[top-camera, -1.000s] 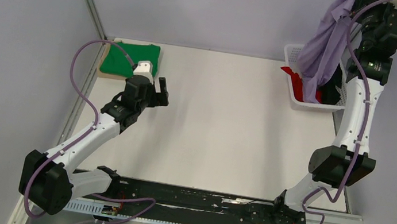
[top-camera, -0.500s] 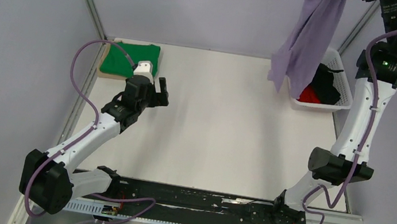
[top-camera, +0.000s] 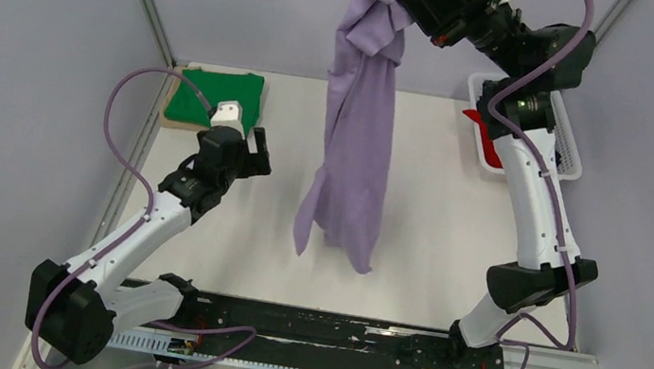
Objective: Fold and stack the t-shirts
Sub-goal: Move the tshirt to the center of the board
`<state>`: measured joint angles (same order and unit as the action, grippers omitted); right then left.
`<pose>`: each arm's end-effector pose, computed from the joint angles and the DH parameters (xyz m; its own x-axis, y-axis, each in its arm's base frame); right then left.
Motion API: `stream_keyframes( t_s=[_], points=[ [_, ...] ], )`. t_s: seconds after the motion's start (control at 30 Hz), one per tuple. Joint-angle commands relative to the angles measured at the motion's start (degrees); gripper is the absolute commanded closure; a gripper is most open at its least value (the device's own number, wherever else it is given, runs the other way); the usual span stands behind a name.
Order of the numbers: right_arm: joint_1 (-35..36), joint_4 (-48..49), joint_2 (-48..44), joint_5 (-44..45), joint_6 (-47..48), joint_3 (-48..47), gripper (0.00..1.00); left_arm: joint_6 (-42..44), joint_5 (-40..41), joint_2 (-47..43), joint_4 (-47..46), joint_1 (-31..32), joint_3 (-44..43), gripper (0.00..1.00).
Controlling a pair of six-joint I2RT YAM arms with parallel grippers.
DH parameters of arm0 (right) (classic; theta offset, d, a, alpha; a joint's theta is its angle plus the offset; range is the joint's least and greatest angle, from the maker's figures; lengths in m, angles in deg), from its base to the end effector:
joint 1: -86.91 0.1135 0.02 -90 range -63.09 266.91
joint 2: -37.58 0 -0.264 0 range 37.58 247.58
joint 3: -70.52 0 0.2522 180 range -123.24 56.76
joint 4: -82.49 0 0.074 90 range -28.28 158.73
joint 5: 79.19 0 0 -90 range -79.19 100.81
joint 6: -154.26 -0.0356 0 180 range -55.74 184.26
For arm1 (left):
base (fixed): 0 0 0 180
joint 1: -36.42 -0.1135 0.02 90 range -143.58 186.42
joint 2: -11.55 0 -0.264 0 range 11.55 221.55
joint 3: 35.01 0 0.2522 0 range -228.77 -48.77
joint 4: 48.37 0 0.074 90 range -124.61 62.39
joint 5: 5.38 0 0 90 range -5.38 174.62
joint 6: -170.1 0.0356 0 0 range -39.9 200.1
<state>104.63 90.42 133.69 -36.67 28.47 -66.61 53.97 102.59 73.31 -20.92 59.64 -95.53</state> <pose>0.2804 0.1171 0.6155 0.1928 0.4765 -0.8578 -0.9610 0.2685 -0.0668 0.2266 -0.0853 0.2888 -0.4517 -0.2621 -0.8528 -0.0809 0.9640 -0.2534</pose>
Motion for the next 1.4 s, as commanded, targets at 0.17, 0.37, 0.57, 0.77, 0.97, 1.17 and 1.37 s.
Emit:
stream_keyframes(
  t_s=[0.17, 0.37, 0.57, 0.77, 0.97, 1.17, 1.37],
  points=[
    [2.9, -4.2, -2.4, 3.3, 6.4, 1.8, 1.00, -4.3, 13.7, -8.6, 9.6, -0.2, -1.3, 0.00],
    [1.9, -14.4, -18.1, 27.6, 14.4, 32.8, 0.99, -5.6, 15.2, -10.3, 10.5, -0.2, -0.6, 0.00],
    [-6.0, -27.2, -27.1, 56.2, 8.6, 64.9, 0.92, -5.6, 11.5, -6.3, 9.9, -0.2, -2.1, 0.00],
    [-17.2, -33.0, -24.9, 55.0, 3.4, 74.9, 0.51, -5.7, 0.4, -1.1, 7.7, -0.2, -2.7, 0.00],
    [-17.2, -36.6, -26.4, 66.2, 1.2, 75.1, 0.05, -7.8, -10.4, 2.5, 6.5, -0.2, 0.4, 0.00],
    [-17.2, -37.4, -29.0, 65.7, 0.9, 78.2, 0.00, -9.8, -16.6, 2.9, 1.7, -0.2, 7.2, 0.00],
    [-17.2, -37.5, -28.2, 64.8, 0.8, 78.5, 0.00, -12.0, -17.6, 5.7, -2.5, -1.4, 11.5, 0.00]
  ],
)
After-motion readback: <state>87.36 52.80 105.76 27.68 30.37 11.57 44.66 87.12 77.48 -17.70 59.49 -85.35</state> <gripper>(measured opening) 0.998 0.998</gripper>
